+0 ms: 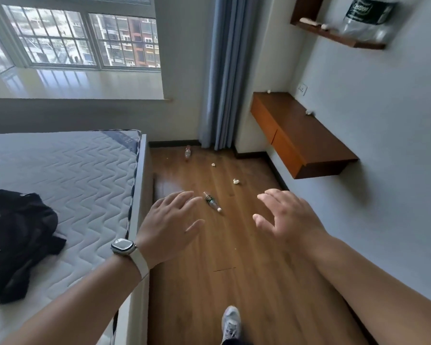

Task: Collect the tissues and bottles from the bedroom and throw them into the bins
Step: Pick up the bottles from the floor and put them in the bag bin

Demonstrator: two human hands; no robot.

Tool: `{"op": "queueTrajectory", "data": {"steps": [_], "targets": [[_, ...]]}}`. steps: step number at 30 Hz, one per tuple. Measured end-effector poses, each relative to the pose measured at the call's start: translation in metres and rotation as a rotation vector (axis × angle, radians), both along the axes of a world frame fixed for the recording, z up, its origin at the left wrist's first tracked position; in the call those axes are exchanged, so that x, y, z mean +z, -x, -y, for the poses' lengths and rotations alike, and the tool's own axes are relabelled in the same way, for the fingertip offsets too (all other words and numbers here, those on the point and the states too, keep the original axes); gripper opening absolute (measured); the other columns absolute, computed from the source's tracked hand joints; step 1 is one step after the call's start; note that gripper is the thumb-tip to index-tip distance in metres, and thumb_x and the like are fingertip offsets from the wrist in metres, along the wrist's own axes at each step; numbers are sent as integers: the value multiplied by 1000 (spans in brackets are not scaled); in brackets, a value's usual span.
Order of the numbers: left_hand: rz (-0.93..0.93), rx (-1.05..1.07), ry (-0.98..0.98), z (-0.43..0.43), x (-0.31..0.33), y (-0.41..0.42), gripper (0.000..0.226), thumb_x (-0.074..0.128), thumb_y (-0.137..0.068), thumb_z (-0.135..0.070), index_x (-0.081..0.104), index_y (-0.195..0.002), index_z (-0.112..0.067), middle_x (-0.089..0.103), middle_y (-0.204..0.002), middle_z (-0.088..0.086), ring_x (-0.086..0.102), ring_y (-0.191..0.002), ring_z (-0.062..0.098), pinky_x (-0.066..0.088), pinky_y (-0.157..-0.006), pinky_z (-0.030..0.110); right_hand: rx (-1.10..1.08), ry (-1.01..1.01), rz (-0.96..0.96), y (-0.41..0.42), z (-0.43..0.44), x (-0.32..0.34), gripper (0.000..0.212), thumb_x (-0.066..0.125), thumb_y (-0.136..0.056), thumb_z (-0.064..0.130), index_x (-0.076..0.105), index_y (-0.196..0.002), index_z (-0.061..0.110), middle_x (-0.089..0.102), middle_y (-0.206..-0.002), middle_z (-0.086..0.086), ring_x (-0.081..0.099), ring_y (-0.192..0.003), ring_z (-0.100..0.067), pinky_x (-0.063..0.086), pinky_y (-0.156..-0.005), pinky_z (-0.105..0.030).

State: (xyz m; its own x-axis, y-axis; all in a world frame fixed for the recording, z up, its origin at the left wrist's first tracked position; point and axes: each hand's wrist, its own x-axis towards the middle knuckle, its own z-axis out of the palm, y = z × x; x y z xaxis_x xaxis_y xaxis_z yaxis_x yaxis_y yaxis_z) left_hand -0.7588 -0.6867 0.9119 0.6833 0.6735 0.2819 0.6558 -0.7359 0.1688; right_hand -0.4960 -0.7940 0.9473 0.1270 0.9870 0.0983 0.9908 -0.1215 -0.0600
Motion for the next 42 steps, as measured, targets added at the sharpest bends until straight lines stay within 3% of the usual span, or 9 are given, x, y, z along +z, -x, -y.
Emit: {"op": "queueTrajectory", "data": {"steps": [6, 19, 24, 33, 37, 42], "targets": [[-60, 7, -1, -56, -16, -34, 53, 41, -90, -53, 55, -131, -24, 57, -135, 0, 49, -127, 21, 42, -102, 39, 7, 65, -19, -34, -59, -30, 70, 23, -86, 63, 54, -132, 21, 52, -137, 0, 48, -123, -20, 41, -96, -40], [-136, 85, -30, -203, -9, -143, 47, 48, -89, -50, 50, -130, -25, 56, -134, 0, 49, -127, 22, 42, -101, 40, 83, 86, -81, -154, -231, -30, 70, 24, -83, 63, 54, -129, 20, 53, -134, 1, 49, -119, -21, 41, -92, -38], [-181, 93, -22, -250, -17, -157, 49, 44, -90, -52, 51, -131, -27, 56, -135, -3, 48, -128, 20, 41, -102, 38, 69, 83, -115, -159, -269, -44, 61, 34, -82, 59, 62, -118, 19, 60, -120, -1, 56, -107, -24, 47, -84, -40], [-157, 10, 51, -373, -57, -159, 50, 43, -88, -51, 55, -128, -23, 59, -130, -1, 52, -122, 22, 44, -98, 39, 8, 187, -88, -156, -367, -71, 57, 37, -93, 56, 43, -139, 23, 41, -144, 4, 38, -130, -18, 33, -104, -36], [-126, -35, 60, -446, -67, -152, 51, 41, -89, -53, 54, -130, -25, 59, -130, -2, 51, -122, 21, 34, -100, 34, -71, 214, -88, -145, -423, -73, 57, 34, -93, 58, 41, -140, 26, 38, -146, 6, 35, -132, -15, 32, -106, -35], [-122, -84, 84, -533, -72, -135, 46, 39, -90, -51, 51, -126, -25, 60, -127, 1, 55, -119, 25, 46, -96, 40, -121, 245, -83, -128, -499, -77, 57, 35, -93, 57, 41, -140, 25, 37, -148, 3, 34, -133, -17, 31, -106, -36]]}}
